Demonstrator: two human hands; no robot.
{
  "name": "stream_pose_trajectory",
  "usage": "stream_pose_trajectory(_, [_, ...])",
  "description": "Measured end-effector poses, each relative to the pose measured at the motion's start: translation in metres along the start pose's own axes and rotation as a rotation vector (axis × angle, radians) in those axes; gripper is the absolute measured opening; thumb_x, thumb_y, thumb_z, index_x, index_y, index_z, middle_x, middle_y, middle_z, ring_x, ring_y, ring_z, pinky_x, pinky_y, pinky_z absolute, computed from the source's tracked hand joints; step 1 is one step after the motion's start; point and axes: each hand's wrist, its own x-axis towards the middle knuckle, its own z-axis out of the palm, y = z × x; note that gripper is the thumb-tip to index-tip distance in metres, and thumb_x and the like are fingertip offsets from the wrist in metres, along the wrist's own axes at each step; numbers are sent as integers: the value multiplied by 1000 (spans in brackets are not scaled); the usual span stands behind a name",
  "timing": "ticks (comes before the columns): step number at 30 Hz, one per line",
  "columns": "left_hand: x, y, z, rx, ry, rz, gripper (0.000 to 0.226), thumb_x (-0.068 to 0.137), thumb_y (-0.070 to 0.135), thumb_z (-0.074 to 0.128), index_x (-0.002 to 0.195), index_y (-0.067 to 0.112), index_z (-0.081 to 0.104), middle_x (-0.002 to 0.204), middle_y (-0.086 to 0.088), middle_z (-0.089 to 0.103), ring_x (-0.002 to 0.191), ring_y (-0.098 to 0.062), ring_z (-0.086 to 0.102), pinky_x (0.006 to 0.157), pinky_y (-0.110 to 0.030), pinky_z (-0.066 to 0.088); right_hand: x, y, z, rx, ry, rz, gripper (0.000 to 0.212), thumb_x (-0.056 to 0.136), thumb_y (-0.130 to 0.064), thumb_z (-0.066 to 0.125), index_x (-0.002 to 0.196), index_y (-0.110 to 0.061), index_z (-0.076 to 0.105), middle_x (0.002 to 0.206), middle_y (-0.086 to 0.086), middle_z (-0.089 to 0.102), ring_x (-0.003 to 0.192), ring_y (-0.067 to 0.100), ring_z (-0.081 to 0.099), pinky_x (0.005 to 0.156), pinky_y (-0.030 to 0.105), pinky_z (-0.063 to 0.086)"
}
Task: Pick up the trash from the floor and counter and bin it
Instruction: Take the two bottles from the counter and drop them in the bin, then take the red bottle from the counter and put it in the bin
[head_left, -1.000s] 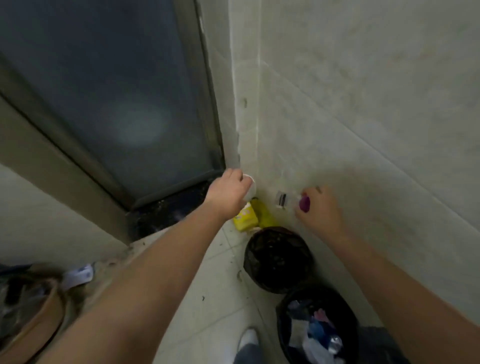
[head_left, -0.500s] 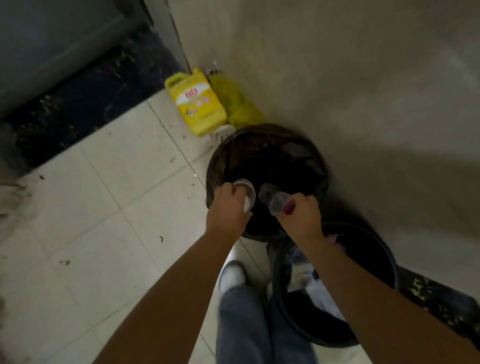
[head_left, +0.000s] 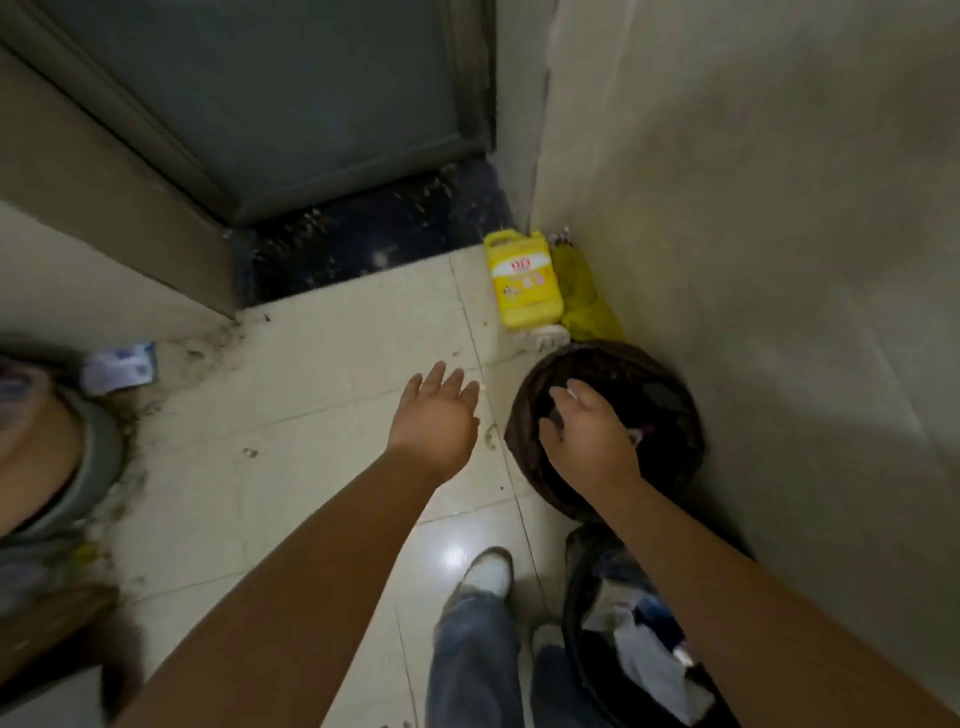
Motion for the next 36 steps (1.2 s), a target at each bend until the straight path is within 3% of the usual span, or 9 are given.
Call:
stream_pose_trajectory(3, [-89,-34,-50,-47,55,-177,51,104,30,25,151,16,11,161,-7,8,149,-25,0,123,-39,4,-50,-64,-43,-72,-7,-173,47,94,-25,44,136,-2,41,145,20,39,134,32,37,113,38,32])
stream_pose_trajectory(7, [-230,-75,-89,-155,245,-481,56,104,37,20,152,13,2,161,-8,2,149,-25,-5,123,-39,1,-122,-154,-87,-90,27,-408,55,78,-33,43,107,8,65,107,33,67,100,46,64,87,52,53])
stream_pose_trajectory(8, [-268,-85,-92,-184,281,-548,57,104,38,21,151,12,1,161,-9,0,149,-25,-6,123,-39,0,-142,-180,-95,-149,92,-496,55,79,-35,43,108,7,65,108,33,67,101,45,65,87,52,53])
stream_pose_trajectory(10, [-345,-107,-88,-232,344,-676,59,103,38,23,151,11,3,161,-10,1,149,-26,-5,123,-38,1,-189,-240,-105,-271,151,-664,53,90,-34,45,130,1,48,135,27,51,128,38,46,109,44,38])
stream_pose_trajectory(12, [-426,-126,-73,-262,413,-819,61,102,38,28,151,10,6,161,-10,4,149,-26,-3,123,-38,3,-237,-298,-99,-378,89,-844,58,95,-35,44,142,-6,28,152,16,30,142,29,23,119,37,17])
stream_pose_trajectory(19, [-735,-126,48,-359,448,-1381,61,102,37,32,151,8,9,161,-11,5,149,-26,-2,122,-40,5,-495,-456,26,-512,9,-1503,60,95,-36,44,143,-5,26,152,16,27,143,29,18,119,39,15])
stream_pose_trajectory(23, [-911,-57,160,-419,352,-1700,63,101,38,33,151,7,9,160,-11,8,149,-27,1,122,-39,8,-694,-466,136,-570,-158,-1841,59,97,-36,42,144,-6,22,154,14,22,144,29,14,120,40,13])
stream_pose_trajectory(28, [-1086,74,286,-594,198,-2047,62,102,36,33,150,4,11,160,-13,12,149,-28,4,122,-39,9,-927,-415,243,-590,-415,-2164,57,97,-35,42,143,-6,25,153,13,27,144,29,16,120,39,15])
stream_pose_trajectory(36, [-1215,265,421,-913,38,-2459,63,101,38,34,150,3,13,160,-13,12,148,-26,7,122,-38,8,-1154,-313,354,-757,-746,-2456,55,96,-35,45,139,-4,32,147,13,36,141,28,24,118,34,20])
